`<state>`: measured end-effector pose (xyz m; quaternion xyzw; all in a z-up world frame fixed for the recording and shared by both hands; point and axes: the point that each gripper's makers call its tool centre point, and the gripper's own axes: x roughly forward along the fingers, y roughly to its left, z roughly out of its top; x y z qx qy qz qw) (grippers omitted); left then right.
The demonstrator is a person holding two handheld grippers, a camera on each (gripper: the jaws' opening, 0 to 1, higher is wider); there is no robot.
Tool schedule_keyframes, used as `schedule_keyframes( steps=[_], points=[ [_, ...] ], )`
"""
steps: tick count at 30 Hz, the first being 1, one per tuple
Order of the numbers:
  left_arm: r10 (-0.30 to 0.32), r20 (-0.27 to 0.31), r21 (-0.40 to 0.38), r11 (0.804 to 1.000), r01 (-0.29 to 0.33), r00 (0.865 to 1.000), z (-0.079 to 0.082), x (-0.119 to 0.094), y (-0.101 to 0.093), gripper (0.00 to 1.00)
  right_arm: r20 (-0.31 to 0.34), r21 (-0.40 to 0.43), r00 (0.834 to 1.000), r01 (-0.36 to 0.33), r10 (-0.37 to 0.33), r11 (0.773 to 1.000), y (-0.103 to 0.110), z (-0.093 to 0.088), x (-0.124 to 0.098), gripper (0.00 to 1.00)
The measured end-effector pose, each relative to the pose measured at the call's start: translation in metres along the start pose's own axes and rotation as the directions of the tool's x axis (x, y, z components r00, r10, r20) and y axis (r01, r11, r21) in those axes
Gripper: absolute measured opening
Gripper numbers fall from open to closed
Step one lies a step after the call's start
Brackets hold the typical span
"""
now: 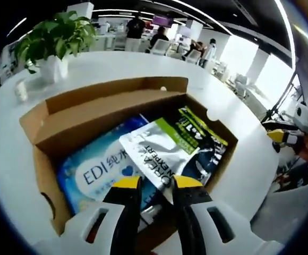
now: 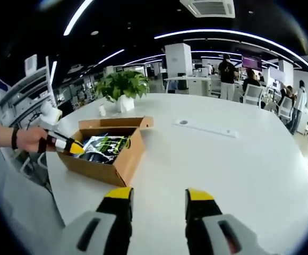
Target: Operate the shoe box by opening the lid, removing the specified soft item, and placing it in the target area until the item is outside and the box remains undamaged.
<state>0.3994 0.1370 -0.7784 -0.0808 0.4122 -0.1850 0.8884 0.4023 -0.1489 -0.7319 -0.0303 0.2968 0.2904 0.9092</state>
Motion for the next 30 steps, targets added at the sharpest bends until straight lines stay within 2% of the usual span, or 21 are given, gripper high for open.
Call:
schedule_keyframes(
  steps=[10,15,30],
  points=[
    [-0.059,0.013,-0.07,0.996,0.06,0.998,-0.001,0.002,-0.005,0.13,0.003,-0.02,1.0,-0.019,0.019,1.0,0.011,0.009,0.01,0.36],
    [-0.048,0.031,-0.092,0.994,0.051,0.998,0.0,0.001,-0.003,0.01,0.0,-0.043,0.999,-0.034,0.034,0.999,0.019,0.016,0.016,0.36],
    [-0.033,0.048,-0.083,0.996,0.037,0.998,0.0,-0.004,0.008,0.0,-0.005,-0.068,0.996,-0.094,0.094,0.993,0.053,0.03,0.039,0.36]
  ],
)
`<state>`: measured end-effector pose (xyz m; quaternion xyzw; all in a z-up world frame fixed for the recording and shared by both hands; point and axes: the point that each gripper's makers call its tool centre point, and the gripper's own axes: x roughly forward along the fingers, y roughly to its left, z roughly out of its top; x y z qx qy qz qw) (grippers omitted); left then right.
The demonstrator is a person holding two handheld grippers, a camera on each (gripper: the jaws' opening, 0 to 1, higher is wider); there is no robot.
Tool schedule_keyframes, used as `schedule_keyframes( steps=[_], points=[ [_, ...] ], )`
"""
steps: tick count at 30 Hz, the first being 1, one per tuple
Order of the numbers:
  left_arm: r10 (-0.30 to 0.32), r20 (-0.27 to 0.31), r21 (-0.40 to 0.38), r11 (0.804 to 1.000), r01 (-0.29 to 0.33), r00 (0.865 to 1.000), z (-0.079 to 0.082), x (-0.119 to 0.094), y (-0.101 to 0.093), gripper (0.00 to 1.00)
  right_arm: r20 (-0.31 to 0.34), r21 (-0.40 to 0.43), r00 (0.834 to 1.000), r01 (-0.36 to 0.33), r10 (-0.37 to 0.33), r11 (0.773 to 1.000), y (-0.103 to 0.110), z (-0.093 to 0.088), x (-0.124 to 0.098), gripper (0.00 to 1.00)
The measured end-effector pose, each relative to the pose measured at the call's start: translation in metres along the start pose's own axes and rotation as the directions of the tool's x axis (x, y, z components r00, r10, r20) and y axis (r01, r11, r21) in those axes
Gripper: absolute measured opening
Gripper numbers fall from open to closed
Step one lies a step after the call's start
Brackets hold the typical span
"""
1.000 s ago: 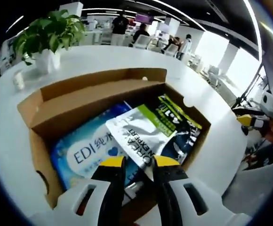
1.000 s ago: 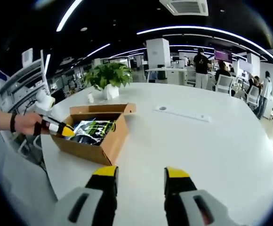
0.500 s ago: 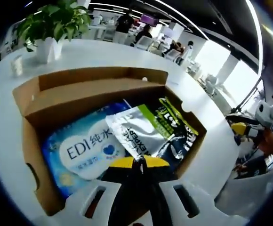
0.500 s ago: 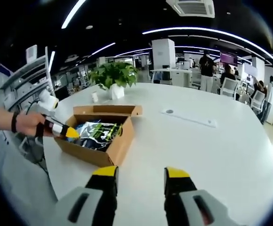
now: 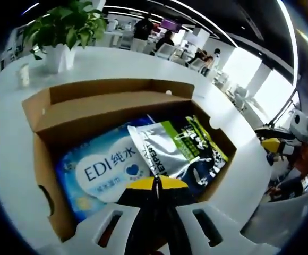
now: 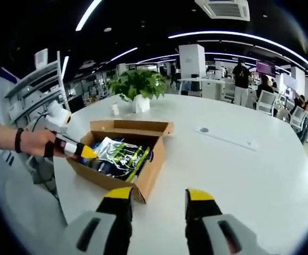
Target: Operate the shoe box by opening the lid, removing the specified soft item, and placing it in the target area until the item is outside and the box remains undamaged.
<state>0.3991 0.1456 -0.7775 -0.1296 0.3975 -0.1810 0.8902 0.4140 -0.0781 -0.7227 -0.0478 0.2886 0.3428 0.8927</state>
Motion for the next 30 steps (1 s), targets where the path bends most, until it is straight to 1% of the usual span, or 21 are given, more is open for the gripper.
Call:
schedule_keyframes(
  steps=[10,12,16,23,30],
  points=[
    [0.008,0.008,-0.009,1.0,-0.008,1.0,-0.002,-0.007,0.012,0.0,0.0,-0.023,0.998,-0.058,0.058,0.998,0.027,0.015,0.026,0.36],
    [0.009,0.009,-0.007,1.0,-0.009,1.0,-0.003,-0.008,0.013,0.0,-0.004,-0.029,0.998,-0.069,0.069,0.997,0.033,0.016,0.031,0.36],
    [0.021,-0.002,0.021,1.0,-0.021,1.0,-0.007,-0.01,0.016,0.0,-0.015,-0.042,0.996,-0.088,0.088,0.995,0.042,0.017,0.04,0.35],
    [0.02,0.005,0.01,1.0,-0.02,1.0,-0.006,-0.012,0.019,0.0,-0.024,-0.046,0.992,-0.122,0.121,0.992,0.056,0.021,0.055,0.35],
    [0.019,0.009,0.01,1.0,-0.019,1.0,-0.006,-0.013,0.02,0.0,-0.035,-0.049,0.989,-0.146,0.144,0.988,0.065,0.022,0.066,0.35]
  ],
)
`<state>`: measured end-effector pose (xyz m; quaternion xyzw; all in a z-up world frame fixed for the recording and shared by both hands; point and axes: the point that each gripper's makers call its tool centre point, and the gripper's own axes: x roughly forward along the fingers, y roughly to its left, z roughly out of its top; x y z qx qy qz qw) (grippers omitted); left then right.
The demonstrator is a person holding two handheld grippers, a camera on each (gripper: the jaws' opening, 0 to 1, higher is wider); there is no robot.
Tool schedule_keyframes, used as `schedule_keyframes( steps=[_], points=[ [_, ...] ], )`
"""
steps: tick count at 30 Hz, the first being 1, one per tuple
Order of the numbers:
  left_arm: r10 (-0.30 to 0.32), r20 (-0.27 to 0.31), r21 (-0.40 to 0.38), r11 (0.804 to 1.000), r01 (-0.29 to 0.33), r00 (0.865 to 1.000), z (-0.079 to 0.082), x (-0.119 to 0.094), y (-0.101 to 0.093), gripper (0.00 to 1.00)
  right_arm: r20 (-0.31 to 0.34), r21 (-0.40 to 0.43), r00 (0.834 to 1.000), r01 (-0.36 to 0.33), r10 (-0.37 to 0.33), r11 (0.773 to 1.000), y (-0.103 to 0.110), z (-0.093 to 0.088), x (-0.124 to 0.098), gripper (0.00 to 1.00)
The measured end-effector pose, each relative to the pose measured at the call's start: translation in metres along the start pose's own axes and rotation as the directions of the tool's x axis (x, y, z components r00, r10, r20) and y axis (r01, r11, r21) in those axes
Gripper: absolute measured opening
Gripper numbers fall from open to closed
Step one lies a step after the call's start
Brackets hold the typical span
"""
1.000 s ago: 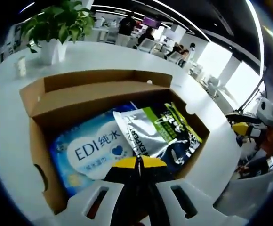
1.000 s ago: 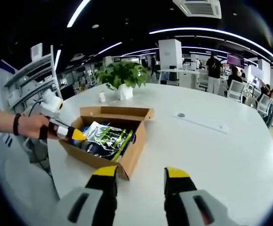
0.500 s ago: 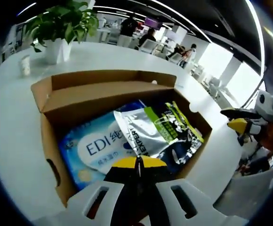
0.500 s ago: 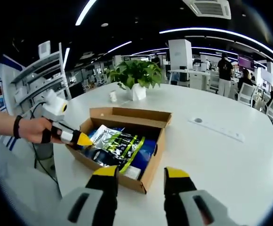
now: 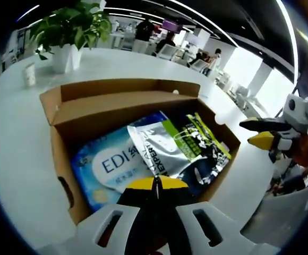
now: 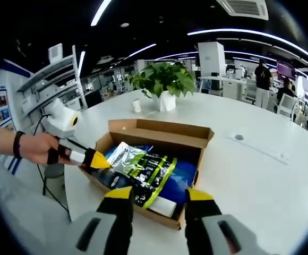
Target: Operate the shoe box by opening the lid, removing the specified soft item, and placing it in the target area until the item is outside and the box remains undamaged.
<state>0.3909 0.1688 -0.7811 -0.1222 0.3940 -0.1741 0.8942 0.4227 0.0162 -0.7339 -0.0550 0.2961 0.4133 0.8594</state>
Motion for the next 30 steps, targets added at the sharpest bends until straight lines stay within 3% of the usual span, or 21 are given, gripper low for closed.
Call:
schedule_keyframes(
  steps=[30],
  points=[
    [-0.011,0.001,0.012,1.0,0.011,1.0,0.0,0.004,0.009,0.0,-0.07,0.03,0.995,-0.075,0.077,0.997,0.016,-0.011,0.046,0.36]
  ],
)
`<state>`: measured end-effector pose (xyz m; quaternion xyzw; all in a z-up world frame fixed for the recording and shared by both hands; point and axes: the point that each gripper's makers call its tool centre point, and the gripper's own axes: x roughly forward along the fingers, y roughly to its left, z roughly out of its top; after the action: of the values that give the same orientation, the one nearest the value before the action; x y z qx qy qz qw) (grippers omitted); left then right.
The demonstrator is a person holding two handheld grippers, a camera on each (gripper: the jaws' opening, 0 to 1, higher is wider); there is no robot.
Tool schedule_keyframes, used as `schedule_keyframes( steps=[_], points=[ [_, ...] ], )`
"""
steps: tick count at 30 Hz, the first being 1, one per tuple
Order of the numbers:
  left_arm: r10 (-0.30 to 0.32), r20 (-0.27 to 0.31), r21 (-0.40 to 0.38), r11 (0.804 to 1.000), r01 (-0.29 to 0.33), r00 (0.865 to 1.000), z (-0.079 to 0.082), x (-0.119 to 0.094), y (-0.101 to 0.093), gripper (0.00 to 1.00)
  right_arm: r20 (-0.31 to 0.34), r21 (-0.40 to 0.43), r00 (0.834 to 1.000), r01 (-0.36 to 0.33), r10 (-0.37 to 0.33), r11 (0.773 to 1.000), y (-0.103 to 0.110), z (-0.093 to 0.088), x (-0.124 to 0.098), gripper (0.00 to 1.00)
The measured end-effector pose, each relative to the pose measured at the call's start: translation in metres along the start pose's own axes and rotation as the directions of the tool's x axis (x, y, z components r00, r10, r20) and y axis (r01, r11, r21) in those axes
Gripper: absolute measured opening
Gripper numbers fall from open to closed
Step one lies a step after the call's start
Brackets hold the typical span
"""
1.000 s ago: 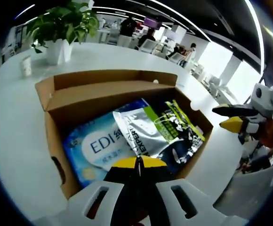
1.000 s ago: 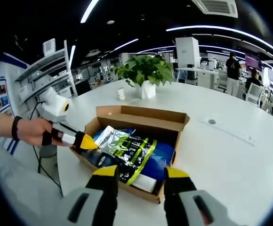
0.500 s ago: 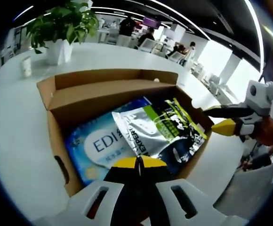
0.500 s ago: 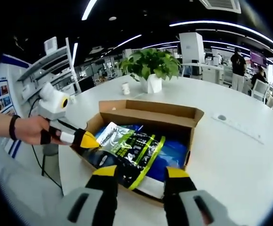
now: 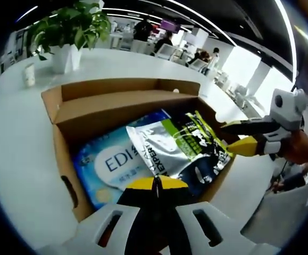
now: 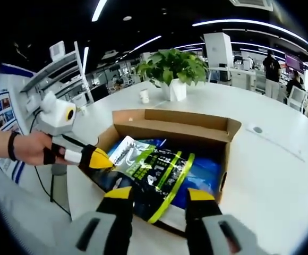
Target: Operate the shoe box by opening the lid, removing the specified soft item, and placing it in the target area until the item is outside and the box remains undamaged.
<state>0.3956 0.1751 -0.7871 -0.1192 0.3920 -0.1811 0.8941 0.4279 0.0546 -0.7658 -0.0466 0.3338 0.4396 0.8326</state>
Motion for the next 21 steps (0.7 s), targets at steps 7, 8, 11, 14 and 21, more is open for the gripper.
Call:
schedule_keyframes(
  steps=[7,8,11,14,21],
  points=[
    [-0.003,0.007,-0.012,1.0,0.003,1.0,0.001,0.002,0.002,0.0,-0.016,0.008,1.0,-0.013,0.013,1.0,0.002,-0.005,0.008,0.37],
    [-0.003,0.007,-0.012,1.0,0.003,1.0,0.001,0.002,0.002,0.0,-0.017,0.008,1.0,-0.014,0.014,1.0,0.004,-0.005,0.008,0.37],
    [-0.004,0.008,-0.011,1.0,0.004,1.0,0.001,0.002,0.003,0.0,-0.019,0.013,1.0,-0.019,0.02,1.0,0.004,-0.006,0.011,0.37],
    [-0.005,0.004,-0.001,1.0,0.005,1.0,0.0,0.003,0.003,0.0,-0.025,0.021,0.999,-0.022,0.022,1.0,0.003,-0.007,0.015,0.37],
    [-0.003,0.007,-0.004,1.0,0.003,1.0,0.0,0.003,0.003,0.0,-0.038,0.04,0.999,-0.025,0.027,0.999,0.002,-0.009,0.016,0.35]
  ],
)
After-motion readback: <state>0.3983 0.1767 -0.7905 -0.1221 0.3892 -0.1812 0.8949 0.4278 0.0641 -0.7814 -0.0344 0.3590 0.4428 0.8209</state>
